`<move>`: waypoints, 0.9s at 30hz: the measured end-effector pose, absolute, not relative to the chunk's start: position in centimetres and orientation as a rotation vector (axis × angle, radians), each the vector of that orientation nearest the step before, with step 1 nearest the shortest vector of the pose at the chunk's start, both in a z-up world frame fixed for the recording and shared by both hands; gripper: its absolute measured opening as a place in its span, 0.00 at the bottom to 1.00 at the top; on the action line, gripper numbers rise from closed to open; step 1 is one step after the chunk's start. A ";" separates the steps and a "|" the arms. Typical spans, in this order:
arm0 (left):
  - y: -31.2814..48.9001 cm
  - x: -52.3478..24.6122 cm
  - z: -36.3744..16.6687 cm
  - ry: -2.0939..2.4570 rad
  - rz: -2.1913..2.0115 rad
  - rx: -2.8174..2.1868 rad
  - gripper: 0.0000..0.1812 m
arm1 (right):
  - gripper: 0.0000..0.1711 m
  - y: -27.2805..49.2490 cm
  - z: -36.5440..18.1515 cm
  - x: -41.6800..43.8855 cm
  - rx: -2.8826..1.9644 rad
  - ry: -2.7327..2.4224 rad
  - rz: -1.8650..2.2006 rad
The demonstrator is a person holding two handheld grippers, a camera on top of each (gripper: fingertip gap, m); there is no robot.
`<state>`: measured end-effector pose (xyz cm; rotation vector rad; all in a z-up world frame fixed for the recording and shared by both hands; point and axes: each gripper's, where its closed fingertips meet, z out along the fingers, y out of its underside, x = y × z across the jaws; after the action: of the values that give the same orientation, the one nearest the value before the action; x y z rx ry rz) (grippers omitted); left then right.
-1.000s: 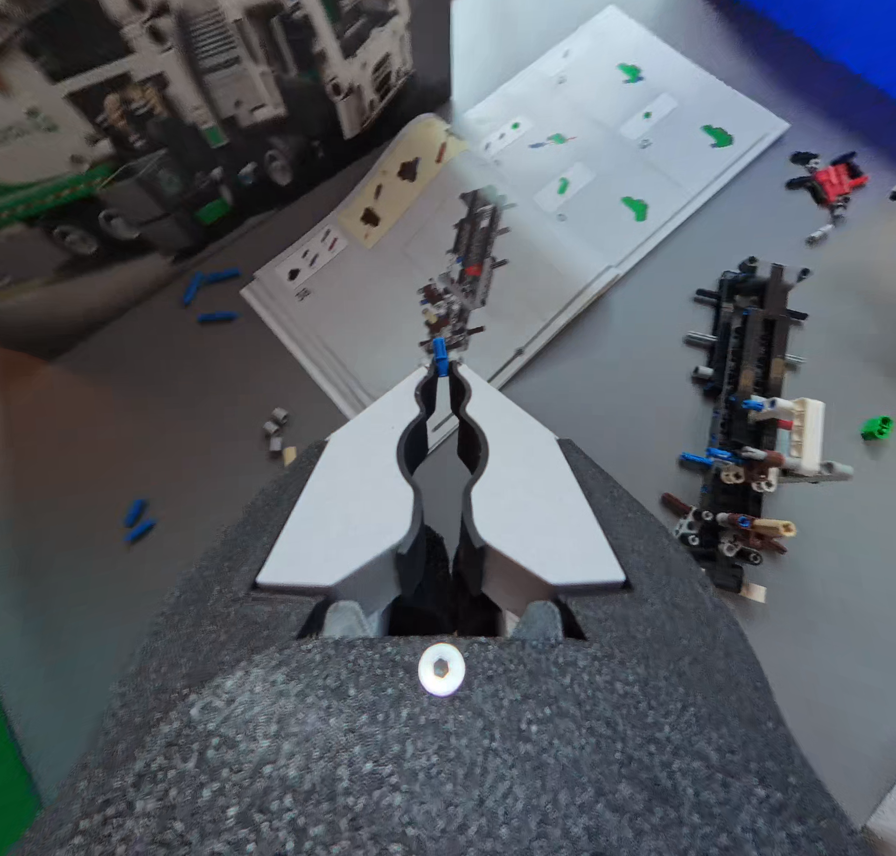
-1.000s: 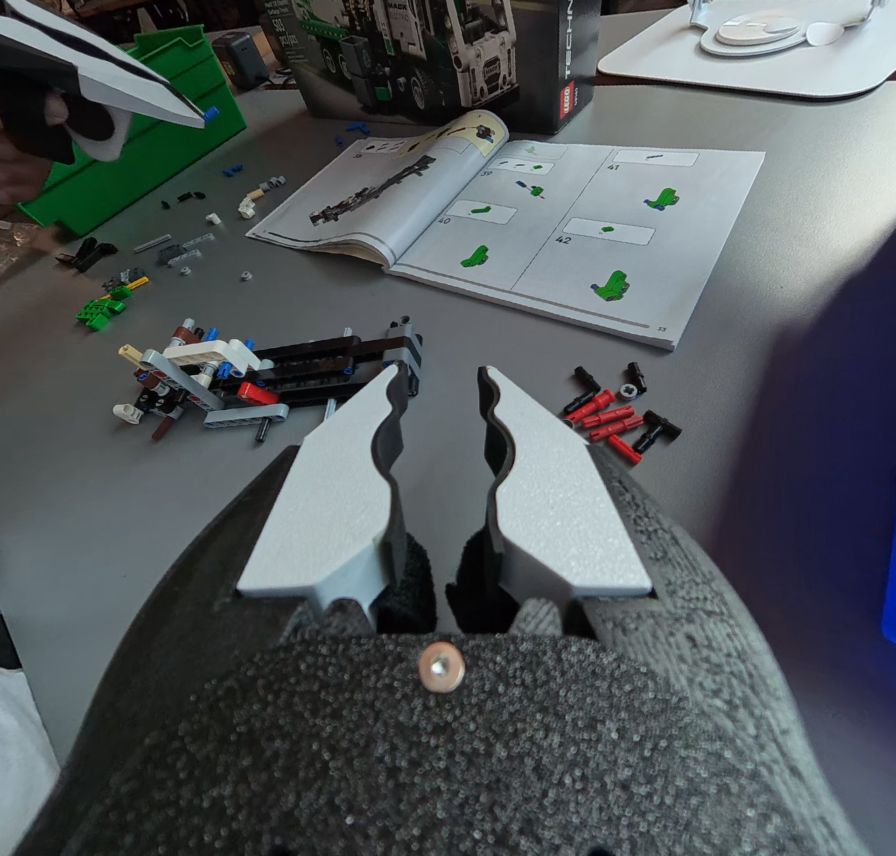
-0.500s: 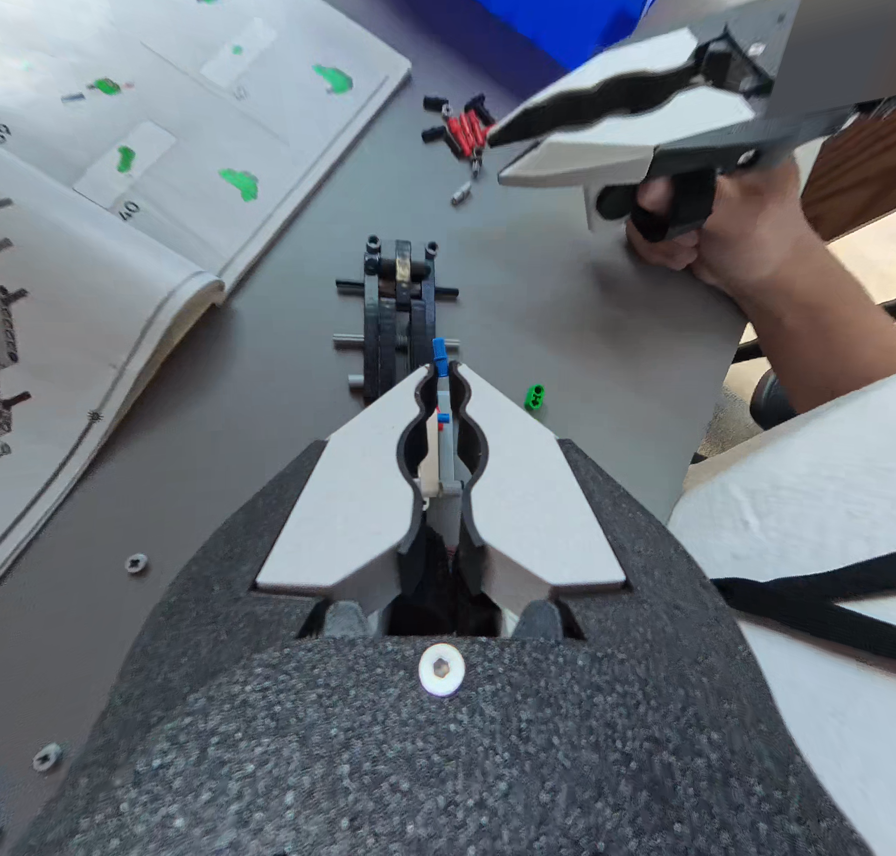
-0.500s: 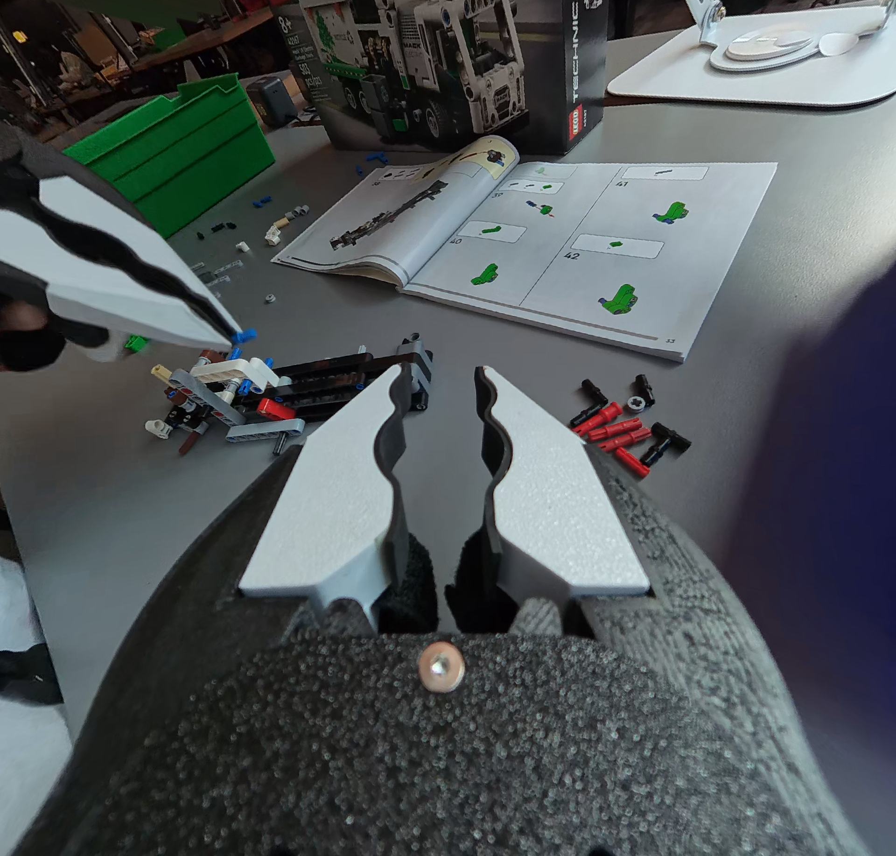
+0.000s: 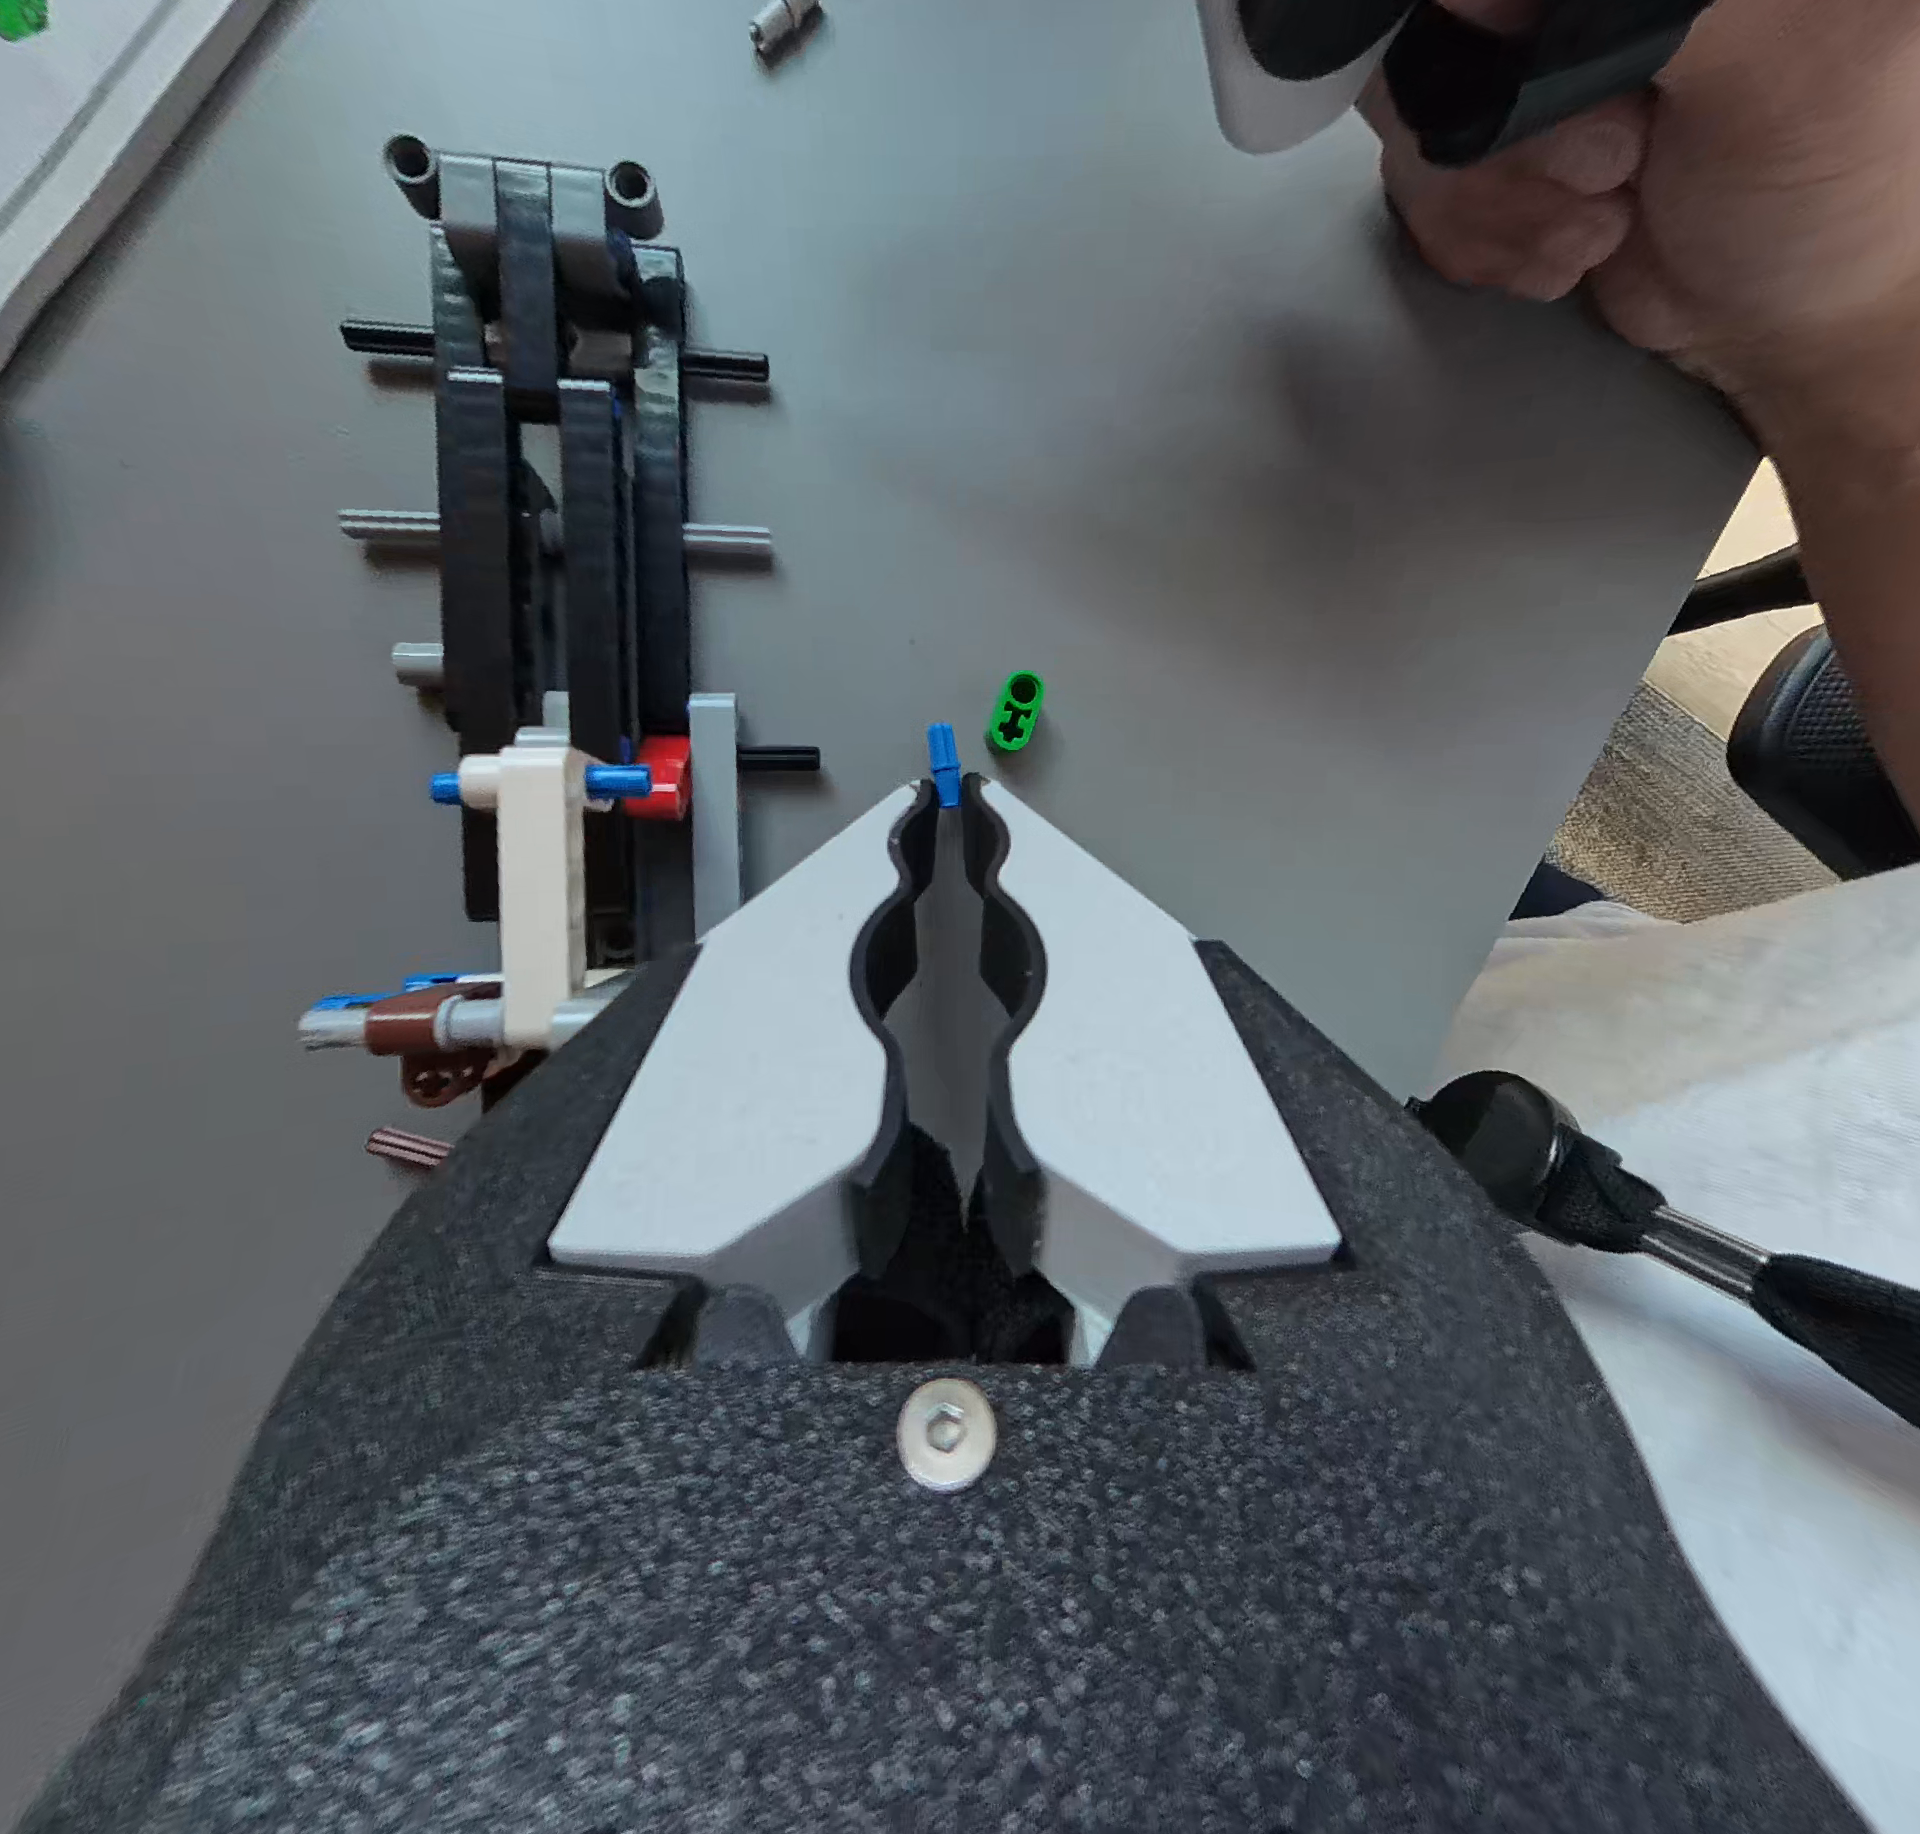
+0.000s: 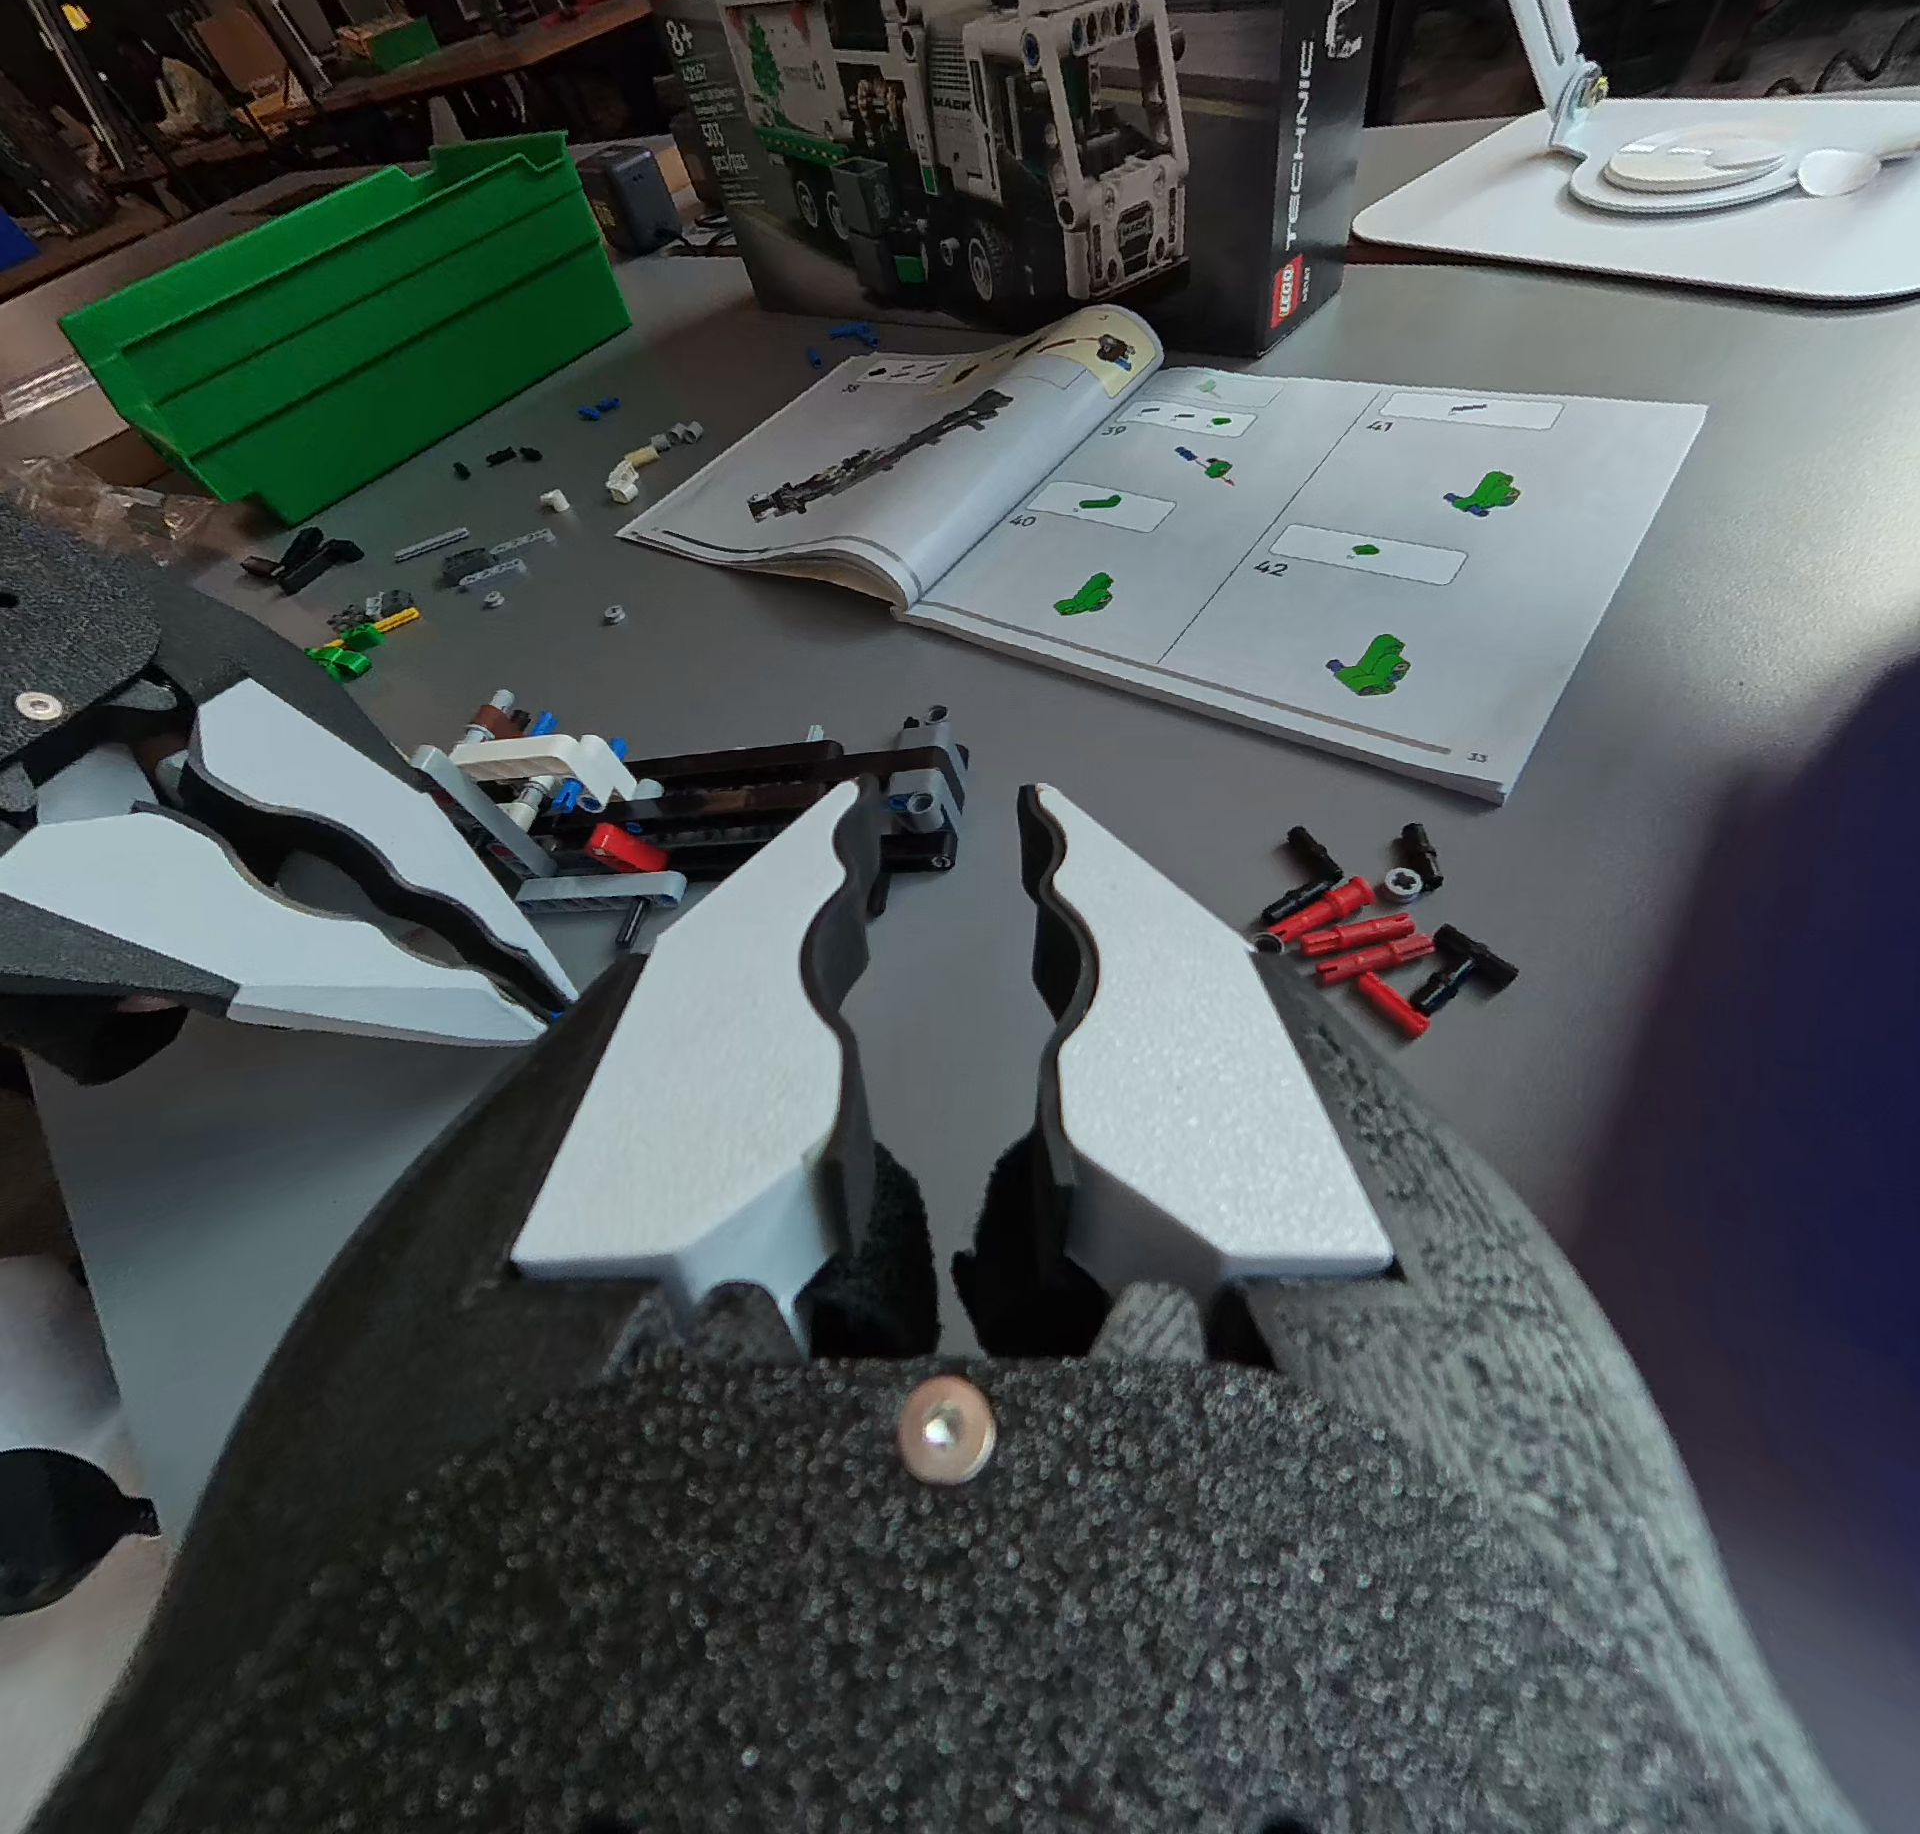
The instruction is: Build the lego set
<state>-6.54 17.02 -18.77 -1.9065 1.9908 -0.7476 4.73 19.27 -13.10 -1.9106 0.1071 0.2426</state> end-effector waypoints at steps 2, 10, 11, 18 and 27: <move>16.7 -6.6 -19.1 2.020 -0.722 -1.881 0.02 | 0.15 19.3 -13.2 4.6 -1.917 0.100 0.242; 16.4 -6.1 -19.1 1.999 -0.700 -1.864 0.02 | 0.15 19.2 -13.1 4.5 -1.915 0.096 0.246; 16.6 -6.2 -19.0 1.991 -0.693 -1.866 0.04 | 0.15 19.2 -13.1 4.5 -1.915 0.096 0.246; 16.9 -7.0 -15.1 1.885 -0.915 -1.812 0.11 | 0.15 19.1 -13.2 4.4 -1.923 0.098 0.238; 24.8 -11.1 -10.9 1.534 -0.952 -1.757 0.11 | 0.15 19.2 -13.8 4.5 -1.962 0.097 0.188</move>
<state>-11.11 24.79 -10.93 -1.7573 1.5337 -0.9522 4.45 19.19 -13.82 -1.9619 0.0974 0.1883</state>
